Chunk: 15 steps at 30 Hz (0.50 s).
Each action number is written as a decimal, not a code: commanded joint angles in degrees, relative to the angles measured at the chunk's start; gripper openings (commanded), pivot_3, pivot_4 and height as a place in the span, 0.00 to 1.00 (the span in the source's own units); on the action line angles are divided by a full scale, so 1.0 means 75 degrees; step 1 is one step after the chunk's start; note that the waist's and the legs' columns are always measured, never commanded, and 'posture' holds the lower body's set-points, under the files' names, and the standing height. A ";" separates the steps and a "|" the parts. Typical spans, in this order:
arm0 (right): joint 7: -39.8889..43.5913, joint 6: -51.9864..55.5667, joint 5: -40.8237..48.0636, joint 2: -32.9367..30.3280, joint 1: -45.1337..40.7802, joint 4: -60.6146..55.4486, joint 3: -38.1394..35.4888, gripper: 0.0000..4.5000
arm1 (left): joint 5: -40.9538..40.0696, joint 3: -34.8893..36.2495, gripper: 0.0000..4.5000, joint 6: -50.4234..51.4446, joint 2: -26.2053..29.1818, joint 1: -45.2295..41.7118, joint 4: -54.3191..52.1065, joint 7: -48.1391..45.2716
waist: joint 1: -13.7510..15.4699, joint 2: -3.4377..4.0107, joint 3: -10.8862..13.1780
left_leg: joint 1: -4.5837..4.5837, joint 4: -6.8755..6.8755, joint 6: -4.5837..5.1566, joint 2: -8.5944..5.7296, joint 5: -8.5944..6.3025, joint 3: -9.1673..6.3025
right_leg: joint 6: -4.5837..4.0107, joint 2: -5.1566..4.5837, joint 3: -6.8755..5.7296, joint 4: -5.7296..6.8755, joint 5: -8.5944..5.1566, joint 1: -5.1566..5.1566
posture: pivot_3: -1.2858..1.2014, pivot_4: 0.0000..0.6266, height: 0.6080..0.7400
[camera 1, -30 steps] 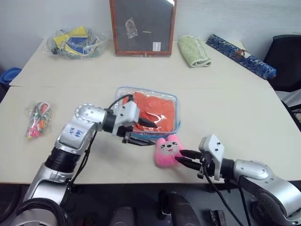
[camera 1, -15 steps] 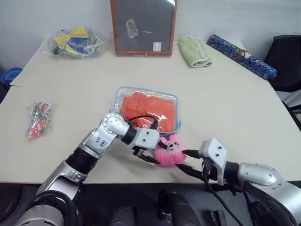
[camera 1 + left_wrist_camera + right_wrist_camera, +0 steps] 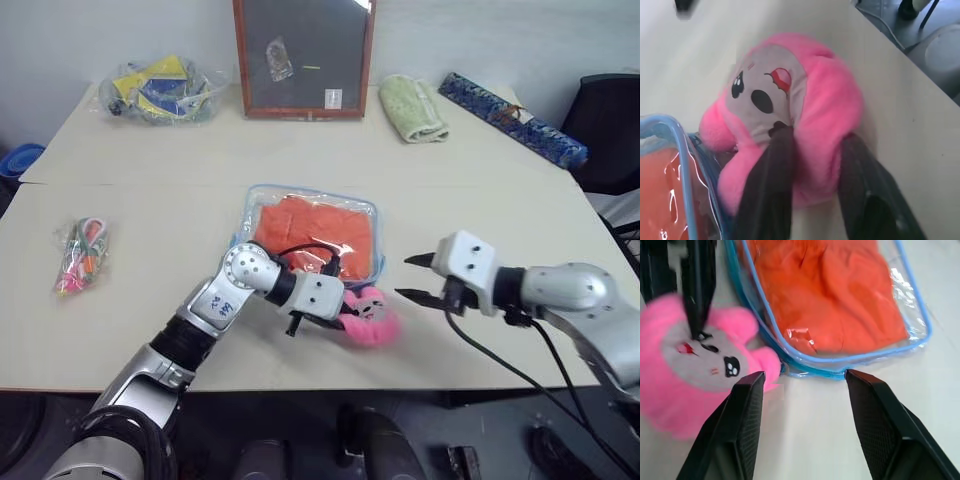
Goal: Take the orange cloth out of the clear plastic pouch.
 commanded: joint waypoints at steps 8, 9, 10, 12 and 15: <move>0.0164 -0.2052 -0.1601 0.1389 -0.0834 0.1845 0.0633 0.59 | 0.0103 0.0239 0.00 0.0667 0.0434 0.0197 -0.0721 0.0210 | -0.0007 0.0000 0.0000 | 0.0001 0.0004 -0.0014 0.0012 0.0007 -0.0001 | -0.0001 -0.0004 -0.0006 0.0038 0.0001 -0.0003 | 0.52 0.24 1.00; 0.0210 -0.2118 -0.1627 0.1460 -0.0849 0.1930 0.0603 0.55 | 0.0100 0.0251 0.00 0.0658 0.0451 0.0215 -0.0776 0.0229 | -0.0010 0.0000 0.0000 | 0.0001 0.0004 -0.0014 0.0011 0.0007 -0.0001 | -0.0001 -0.0007 -0.0006 0.0042 0.0001 -0.0003 | 0.52 0.24 1.00; 0.0289 -0.2239 -0.1647 0.1504 -0.0852 0.2009 0.0586 0.50 | 0.0101 0.0282 0.00 0.0717 0.0437 0.0224 -0.0825 0.0302 | -0.0008 0.0000 0.0000 | 0.0001 0.0006 -0.0014 0.0011 0.0008 0.0000 | -0.0001 -0.0007 -0.0005 0.0043 0.0001 -0.0003 | 0.52 0.24 1.00; 0.0482 -0.2443 -0.1682 0.1527 -0.0816 0.2076 0.0600 0.38 | 0.0062 0.0376 0.00 0.0882 0.0402 0.0267 -0.0920 0.0462 | -0.0003 0.0001 0.0000 | 0.0003 0.0007 -0.0014 0.0011 0.0008 -0.0001 | -0.0002 -0.0009 -0.0006 0.0045 0.0001 -0.0002 | 0.52 0.24 1.00; 0.0626 -0.2643 -0.1757 0.1561 -0.0792 0.2170 0.0566 0.13 | 0.0047 0.0416 0.00 0.0995 0.0415 0.0330 -0.1022 0.0567 | -0.0006 0.0001 0.0000 | 0.0003 0.0008 -0.0014 0.0011 0.0008 -0.0001 | -0.0001 -0.0009 -0.0005 0.0045 0.0001 -0.0003 | 0.52 0.24 1.00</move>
